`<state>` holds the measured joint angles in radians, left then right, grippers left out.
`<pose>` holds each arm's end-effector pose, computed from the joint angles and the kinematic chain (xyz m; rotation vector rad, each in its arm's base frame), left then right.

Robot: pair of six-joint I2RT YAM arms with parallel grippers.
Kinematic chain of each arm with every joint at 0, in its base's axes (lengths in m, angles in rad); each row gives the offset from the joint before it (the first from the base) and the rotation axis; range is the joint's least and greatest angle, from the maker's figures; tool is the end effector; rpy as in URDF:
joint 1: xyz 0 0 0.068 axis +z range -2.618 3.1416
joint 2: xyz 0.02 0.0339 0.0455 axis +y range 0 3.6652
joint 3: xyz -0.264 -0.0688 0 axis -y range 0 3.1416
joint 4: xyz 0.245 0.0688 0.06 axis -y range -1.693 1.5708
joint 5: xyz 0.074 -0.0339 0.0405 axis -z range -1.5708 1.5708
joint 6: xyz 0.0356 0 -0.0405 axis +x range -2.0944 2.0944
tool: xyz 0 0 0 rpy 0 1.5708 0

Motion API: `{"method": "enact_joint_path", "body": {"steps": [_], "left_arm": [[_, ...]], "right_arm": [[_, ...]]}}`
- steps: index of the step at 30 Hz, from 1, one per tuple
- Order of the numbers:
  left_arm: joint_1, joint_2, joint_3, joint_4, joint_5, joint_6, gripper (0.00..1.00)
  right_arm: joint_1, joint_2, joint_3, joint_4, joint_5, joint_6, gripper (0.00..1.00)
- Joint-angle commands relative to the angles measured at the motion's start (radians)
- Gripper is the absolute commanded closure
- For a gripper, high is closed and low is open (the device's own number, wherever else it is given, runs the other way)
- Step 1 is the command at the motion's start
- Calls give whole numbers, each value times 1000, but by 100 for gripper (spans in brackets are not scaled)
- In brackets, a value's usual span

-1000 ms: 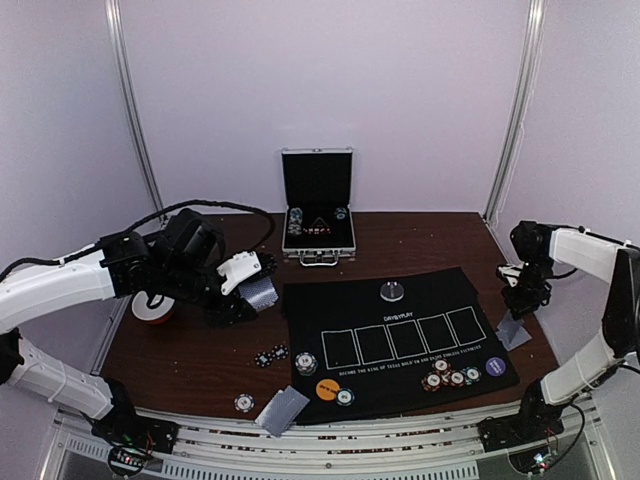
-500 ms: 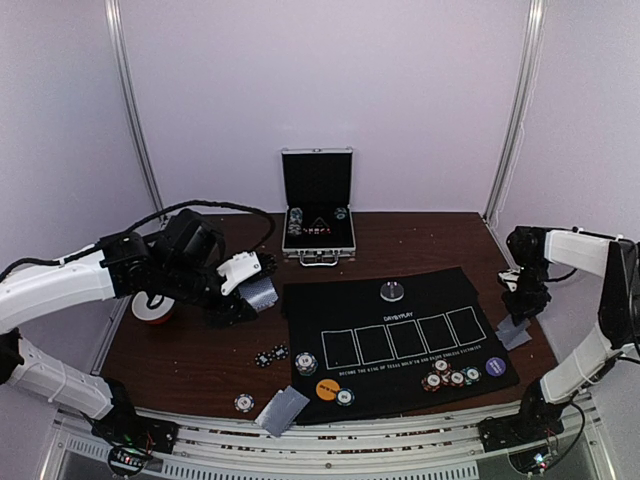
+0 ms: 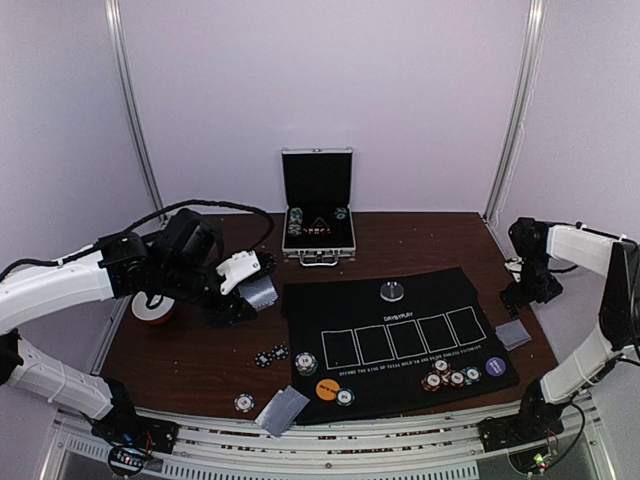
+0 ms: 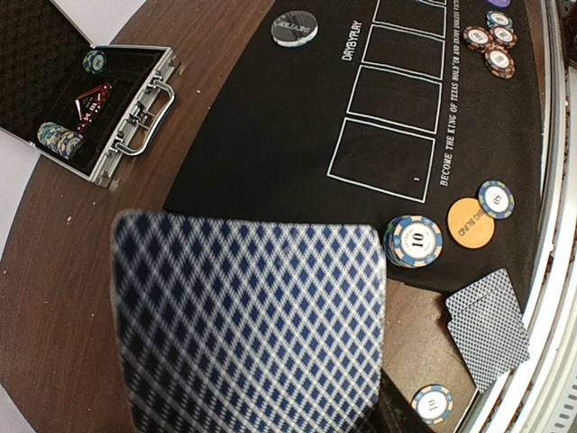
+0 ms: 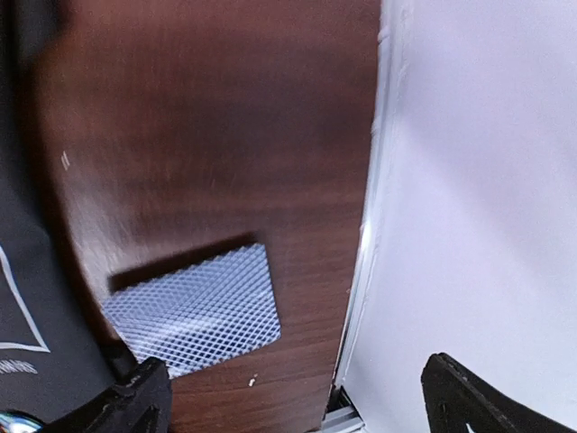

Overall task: Distribute texas hold em gaming equipment
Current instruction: Pick up the poker card from the face-down deck piles.

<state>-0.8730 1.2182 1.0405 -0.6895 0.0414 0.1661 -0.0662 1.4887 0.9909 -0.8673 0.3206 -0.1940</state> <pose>0.1604 -0.1936 0.2935 1.2432 2.1357 -0.3620 0.2630 -0.0287 0.2068 -0.1386 2.9344 -0.5102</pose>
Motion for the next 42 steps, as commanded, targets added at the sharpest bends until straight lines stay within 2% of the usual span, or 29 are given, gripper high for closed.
{"method": "enact_joint_path", "body": {"steps": [1, 4, 6, 8, 10, 12, 14, 16, 20, 23, 27, 32, 42], "left_arm": [[0, -21, -4, 45, 5, 13, 56], [-1, -16, 5, 45, 0, 15, 56], [-2, -14, 11, 43, 5, 17, 56], [-1, -11, 17, 41, 12, 18, 56], [-1, -7, 24, 38, 20, 18, 56], [-1, -3, 34, 34, 21, 15, 56], [-1, 0, 40, 30, 27, 13, 56], [-1, 0, 43, 30, 31, 10, 56], [-1, -2, 43, 30, 37, 8, 56], [-1, -5, 43, 30, 38, 2, 57], [-2, -11, 44, 33, 41, 0, 57], [-1, -7, 46, 34, 41, 1, 57], [-1, -6, 46, 36, 44, -1, 57]], "right_arm": [[67, -88, 125, -1, -17, 70, 0], [247, -175, 188, 57, -119, 108, 0], [388, -231, 209, 161, -279, 158, 0], [495, -275, 173, 380, -500, 269, 0], [595, -293, 84, 679, -694, 420, 1], [695, -262, 8, 998, -786, 558, 1], [783, -188, -15, 1234, -831, 650, 2], [858, -92, 27, 1335, -848, 677, 4], [958, 85, 170, 1346, -889, 660, 6], [975, 182, 217, 1344, -910, 683, 8], [989, 245, 229, 1378, -930, 700, 10], [1003, 302, 269, 1342, -918, 679, 13], [1012, 355, 326, 1274, -940, 648, 40]]}}
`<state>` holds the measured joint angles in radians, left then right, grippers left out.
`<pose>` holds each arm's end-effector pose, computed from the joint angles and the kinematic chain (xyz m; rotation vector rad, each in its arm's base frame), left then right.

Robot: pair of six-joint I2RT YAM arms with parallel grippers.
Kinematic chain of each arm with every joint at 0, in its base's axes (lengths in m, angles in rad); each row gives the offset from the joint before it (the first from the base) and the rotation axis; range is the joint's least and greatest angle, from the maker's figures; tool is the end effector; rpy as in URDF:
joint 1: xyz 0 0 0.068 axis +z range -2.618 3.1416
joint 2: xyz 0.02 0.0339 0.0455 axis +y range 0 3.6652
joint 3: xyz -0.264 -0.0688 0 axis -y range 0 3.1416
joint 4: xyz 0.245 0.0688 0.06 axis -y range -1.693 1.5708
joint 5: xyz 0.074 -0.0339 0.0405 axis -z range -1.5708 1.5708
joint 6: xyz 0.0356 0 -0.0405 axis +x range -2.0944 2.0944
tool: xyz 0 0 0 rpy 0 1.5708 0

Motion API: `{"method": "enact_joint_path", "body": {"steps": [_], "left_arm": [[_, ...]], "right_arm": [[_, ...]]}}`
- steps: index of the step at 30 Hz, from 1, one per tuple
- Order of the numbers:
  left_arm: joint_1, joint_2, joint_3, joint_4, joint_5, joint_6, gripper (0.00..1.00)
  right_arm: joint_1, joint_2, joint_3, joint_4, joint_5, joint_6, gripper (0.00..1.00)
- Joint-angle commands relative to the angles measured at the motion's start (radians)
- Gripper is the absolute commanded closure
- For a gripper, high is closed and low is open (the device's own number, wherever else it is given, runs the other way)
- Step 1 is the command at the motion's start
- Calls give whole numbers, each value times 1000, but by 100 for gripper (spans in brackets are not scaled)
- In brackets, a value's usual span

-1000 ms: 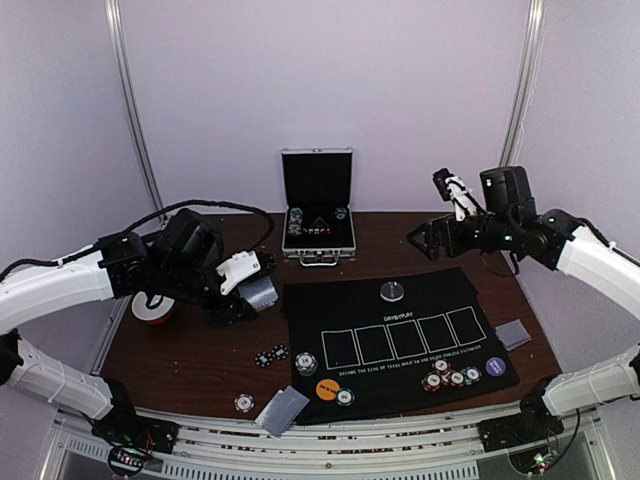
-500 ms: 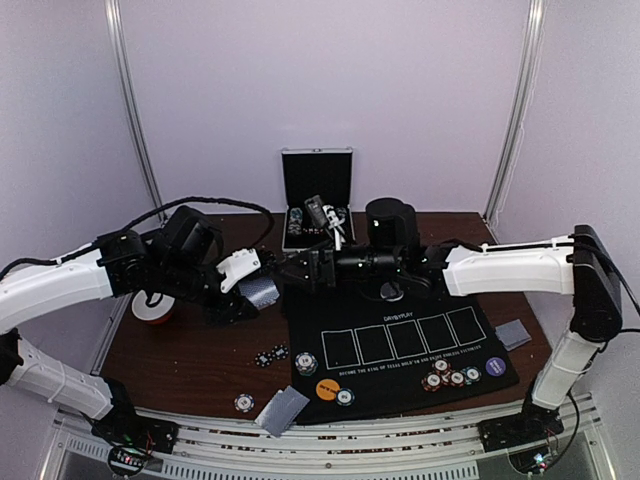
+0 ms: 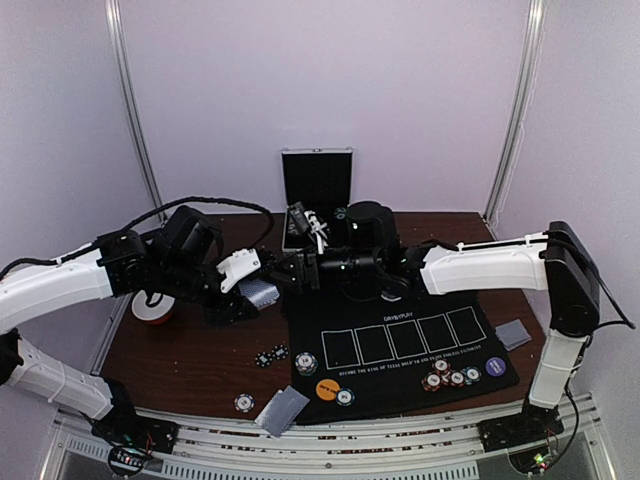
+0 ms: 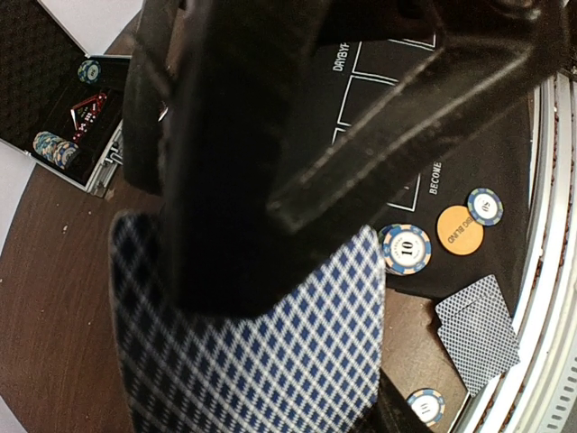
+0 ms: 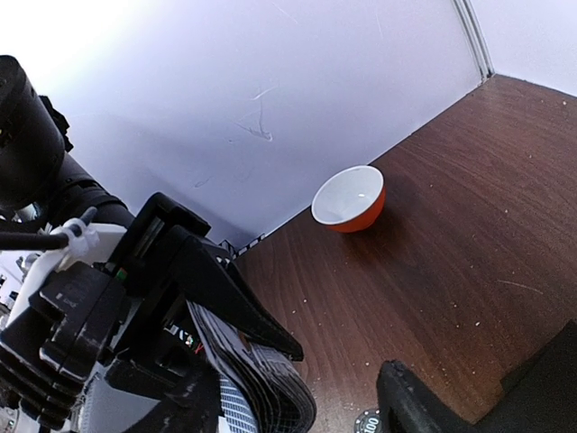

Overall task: Distribute texas hold em gaming equipment
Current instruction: Pick up the poker card from the face-down deck piles.

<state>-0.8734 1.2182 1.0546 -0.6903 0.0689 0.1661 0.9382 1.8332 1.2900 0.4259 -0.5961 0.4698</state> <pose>0.1601 -0.1950 0.2980 1.2507 2.1216 -0.3991 0.2393 0.3602 0.2811 -0.9246 1.6891 1.5039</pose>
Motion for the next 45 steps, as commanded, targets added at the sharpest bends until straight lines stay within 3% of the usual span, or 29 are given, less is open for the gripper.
{"method": "enact_joint_path", "body": {"steps": [1, 13, 29, 45], "left_arm": [[-1, -7, 32, 38, 16, -1, 57], [-1, -13, 22, 41, 8, 2, 57], [-1, -11, 7, 41, -6, 4, 57], [-1, 3, 10, 41, -24, -12, 57]], "right_arm": [[8, 9, 26, -25, -21, -18, 45], [5, -15, 67, -127, -65, -52, 99], [-8, -125, 43, -270, -32, -150, 100], [-38, -281, 33, -472, 148, -256, 100]]}}
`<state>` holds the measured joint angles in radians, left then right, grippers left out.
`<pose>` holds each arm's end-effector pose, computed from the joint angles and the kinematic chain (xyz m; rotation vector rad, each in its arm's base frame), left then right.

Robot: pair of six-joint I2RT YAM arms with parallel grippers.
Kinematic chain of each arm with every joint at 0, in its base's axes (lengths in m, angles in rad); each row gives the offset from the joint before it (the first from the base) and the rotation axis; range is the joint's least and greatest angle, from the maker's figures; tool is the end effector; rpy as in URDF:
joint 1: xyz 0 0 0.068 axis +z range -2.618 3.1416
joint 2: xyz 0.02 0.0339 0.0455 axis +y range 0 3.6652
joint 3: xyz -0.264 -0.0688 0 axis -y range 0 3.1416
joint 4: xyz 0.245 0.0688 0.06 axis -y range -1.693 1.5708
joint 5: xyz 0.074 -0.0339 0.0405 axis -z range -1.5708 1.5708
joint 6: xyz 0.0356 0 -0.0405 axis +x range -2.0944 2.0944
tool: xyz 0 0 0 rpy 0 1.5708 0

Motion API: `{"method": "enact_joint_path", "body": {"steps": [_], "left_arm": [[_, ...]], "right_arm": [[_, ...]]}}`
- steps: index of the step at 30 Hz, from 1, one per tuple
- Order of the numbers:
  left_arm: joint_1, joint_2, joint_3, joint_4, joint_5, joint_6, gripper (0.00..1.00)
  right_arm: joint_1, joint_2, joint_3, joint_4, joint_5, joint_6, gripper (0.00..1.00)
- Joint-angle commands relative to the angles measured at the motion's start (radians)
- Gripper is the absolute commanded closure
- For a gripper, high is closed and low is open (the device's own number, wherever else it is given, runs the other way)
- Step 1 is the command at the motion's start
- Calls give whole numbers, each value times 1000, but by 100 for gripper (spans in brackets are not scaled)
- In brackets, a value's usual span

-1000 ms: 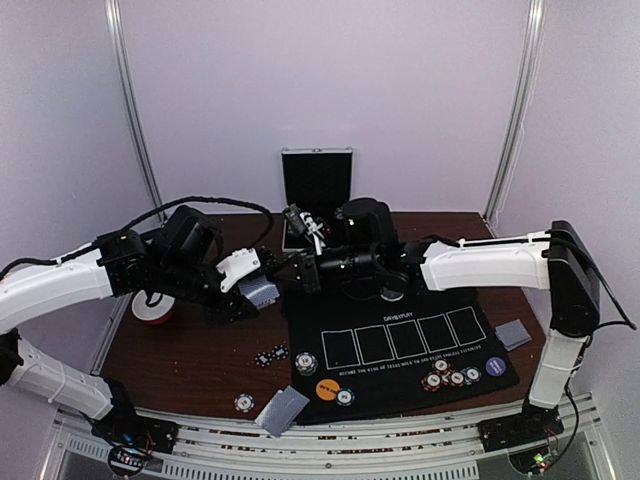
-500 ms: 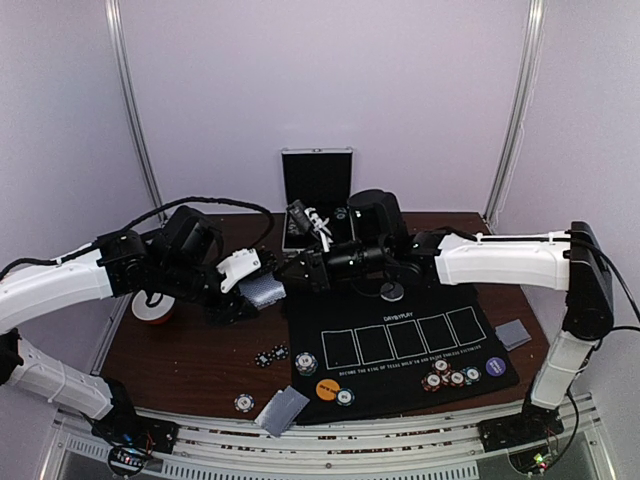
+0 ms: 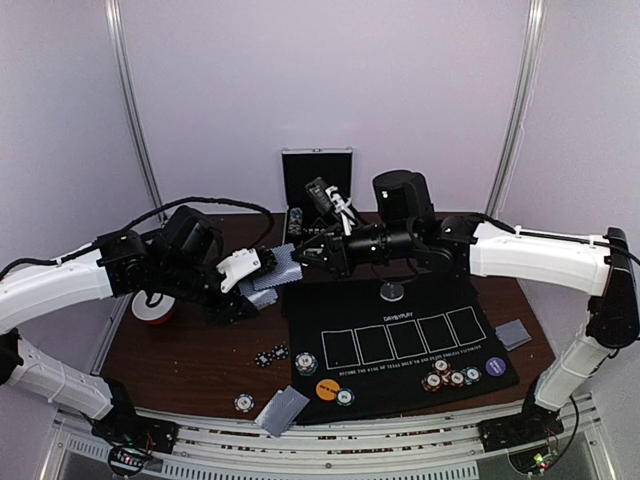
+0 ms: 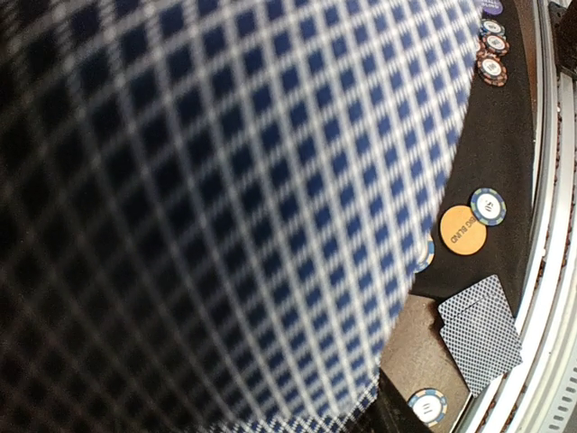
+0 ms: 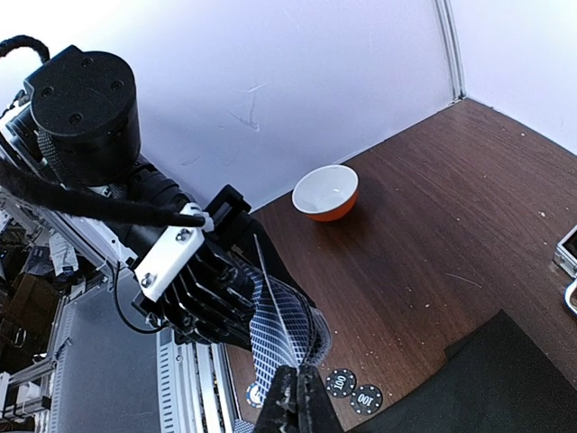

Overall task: Distribute texas hold em gaming equipment
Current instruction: Pick up the poker card from the face-down deck piles, then flop the poker card in the community card area.

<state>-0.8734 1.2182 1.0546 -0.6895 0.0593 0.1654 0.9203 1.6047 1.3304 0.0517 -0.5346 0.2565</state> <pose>0.1605 -0.1948 0.2980 1.2449 2.1222 -0.3883 0.2176 0.3158 0.3456 -1.0220 1.6770 1.2878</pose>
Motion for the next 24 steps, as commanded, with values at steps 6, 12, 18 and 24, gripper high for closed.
{"method": "enact_joint_path", "body": {"steps": [6, 12, 18, 24], "left_arm": [[4, 9, 10, 33, -65, -30, 57], [26, 18, 7, 30, -85, -52, 57], [36, 23, 15, 31, -81, -55, 57], [35, 2, 3, 27, -82, -60, 57]], "right_arm": [[-19, -147, 10, -281, 392, -106, 100], [49, -157, -38, -457, 874, -288, 100], [133, -42, -146, -309, 1086, -550, 100], [191, 109, -186, -247, 1091, -713, 100]]}}
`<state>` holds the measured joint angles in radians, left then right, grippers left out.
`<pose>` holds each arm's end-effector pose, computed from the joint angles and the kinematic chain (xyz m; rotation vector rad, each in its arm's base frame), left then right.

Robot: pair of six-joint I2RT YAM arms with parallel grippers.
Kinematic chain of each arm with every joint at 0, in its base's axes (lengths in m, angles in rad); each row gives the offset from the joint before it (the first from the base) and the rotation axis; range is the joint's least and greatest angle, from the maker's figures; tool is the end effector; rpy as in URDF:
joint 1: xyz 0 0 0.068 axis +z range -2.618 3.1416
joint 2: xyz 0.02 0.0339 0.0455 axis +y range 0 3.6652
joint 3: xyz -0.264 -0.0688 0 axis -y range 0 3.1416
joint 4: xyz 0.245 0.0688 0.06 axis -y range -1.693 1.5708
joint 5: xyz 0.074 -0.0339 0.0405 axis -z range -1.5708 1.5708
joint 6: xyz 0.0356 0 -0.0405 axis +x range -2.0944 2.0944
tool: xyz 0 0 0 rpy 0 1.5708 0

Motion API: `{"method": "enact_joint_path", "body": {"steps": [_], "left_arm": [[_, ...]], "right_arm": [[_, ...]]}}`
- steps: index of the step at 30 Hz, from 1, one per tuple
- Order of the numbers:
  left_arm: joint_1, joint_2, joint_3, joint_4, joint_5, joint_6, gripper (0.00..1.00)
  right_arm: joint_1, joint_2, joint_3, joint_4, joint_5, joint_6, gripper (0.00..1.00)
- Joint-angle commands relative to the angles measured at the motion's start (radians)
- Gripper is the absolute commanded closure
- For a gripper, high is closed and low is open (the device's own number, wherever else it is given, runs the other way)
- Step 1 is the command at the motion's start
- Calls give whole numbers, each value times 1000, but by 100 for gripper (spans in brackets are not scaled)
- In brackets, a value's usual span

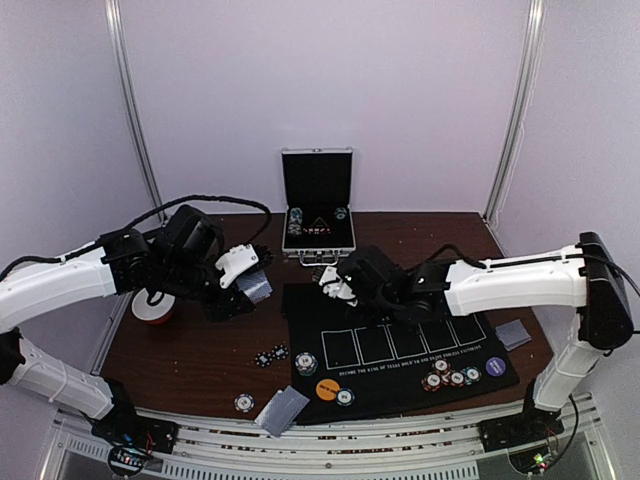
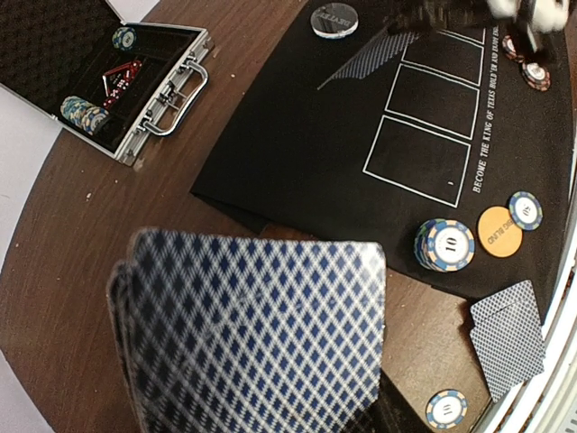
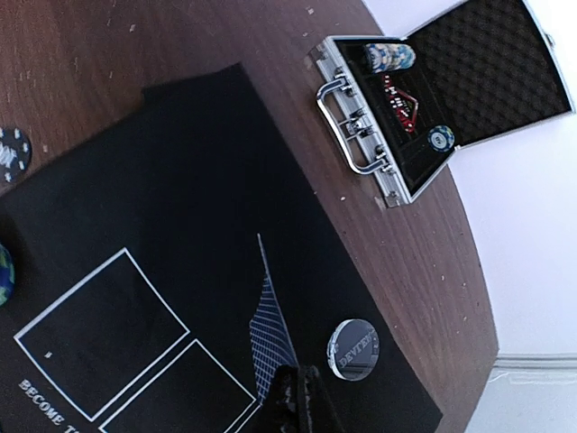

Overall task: Distribute texas hold em gaming equipment
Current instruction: Flop the poker card in the community card area.

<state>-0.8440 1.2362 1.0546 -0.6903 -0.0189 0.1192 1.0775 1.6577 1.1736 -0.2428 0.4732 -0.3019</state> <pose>0.1704 -0.1906 0.2937 1.1344 2.1889 -0.2967 0.1879 0.3153 0.2453 -1.2125 1.8432 -0.1173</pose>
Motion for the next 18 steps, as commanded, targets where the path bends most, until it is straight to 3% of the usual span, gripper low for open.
{"method": "enact_joint_path", "body": {"steps": [1, 12, 18], "left_arm": [[8, -19, 0, 28, -4, -14, 57], [8, -14, 2, 28, 0, -7, 57], [8, -24, -5, 28, 2, -7, 57]], "right_arm": [[47, 77, -40, 41, 78, -168, 100], [122, 174, -99, 13, -194, -47, 100], [122, 210, -94, 8, -231, -61, 100]]}}
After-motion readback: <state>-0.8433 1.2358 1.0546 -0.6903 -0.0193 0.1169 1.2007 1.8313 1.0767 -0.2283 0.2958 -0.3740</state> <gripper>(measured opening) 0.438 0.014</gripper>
